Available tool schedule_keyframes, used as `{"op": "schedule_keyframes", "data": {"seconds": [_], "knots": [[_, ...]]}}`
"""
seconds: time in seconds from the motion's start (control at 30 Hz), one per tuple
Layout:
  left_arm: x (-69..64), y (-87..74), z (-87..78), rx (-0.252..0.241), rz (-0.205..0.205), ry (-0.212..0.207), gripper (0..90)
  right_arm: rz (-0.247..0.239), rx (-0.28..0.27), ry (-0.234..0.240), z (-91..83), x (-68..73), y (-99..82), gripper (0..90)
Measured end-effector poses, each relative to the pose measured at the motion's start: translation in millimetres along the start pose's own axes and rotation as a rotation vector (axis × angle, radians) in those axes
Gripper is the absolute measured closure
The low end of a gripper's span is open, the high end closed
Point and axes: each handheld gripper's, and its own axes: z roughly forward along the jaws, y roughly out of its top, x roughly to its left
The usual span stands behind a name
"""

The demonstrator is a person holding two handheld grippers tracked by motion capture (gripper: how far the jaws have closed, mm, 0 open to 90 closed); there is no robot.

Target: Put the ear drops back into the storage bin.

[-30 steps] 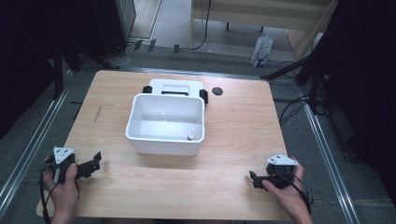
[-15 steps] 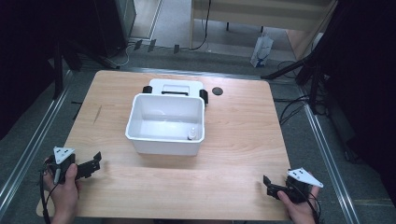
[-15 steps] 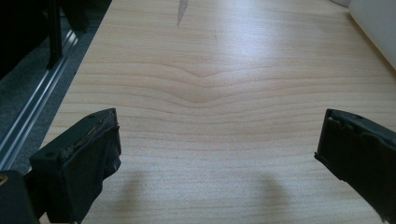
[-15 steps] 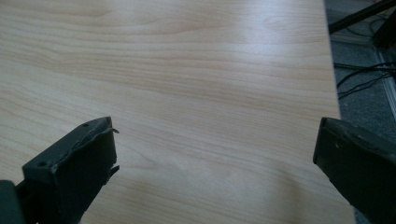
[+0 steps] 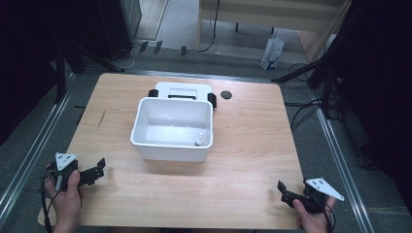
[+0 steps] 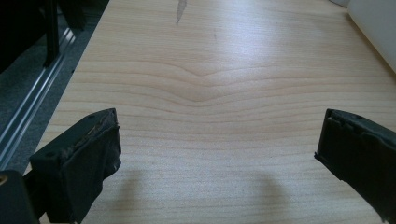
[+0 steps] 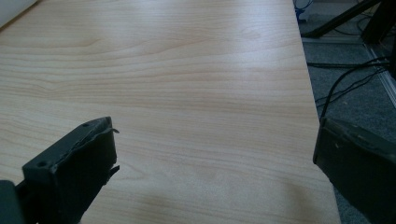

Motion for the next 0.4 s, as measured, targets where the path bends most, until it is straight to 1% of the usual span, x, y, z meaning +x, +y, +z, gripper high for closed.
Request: {"op": "schedule_keyframes", "data": {"seconds": [0.03, 0.17, 0.23, 0.4], "knots": [[0.0, 0.0, 0.0, 0.0, 0.0, 0.001, 0.4, 0.001, 0.007, -0.006, 0.9, 0.2, 0.3, 0.0], [0.5, -0.1, -0.1, -0.003, -0.003, -0.003, 0.4, -0.006, 0.013, -0.004, 1.4, 1.3, 0.3, 0.0], [0.8, -0.2, -0.2, -0.003, -0.004, -0.005, 0.4, -0.008, 0.025, -0.007, 2.5, 1.9, 0.7, 0.0], [1.1, -0.2, 0.1, -0.004, -0.012, -0.006, 0.4, 0.003, 0.037, -0.01, 3.4, 1.8, 1.1, 0.0]]}}
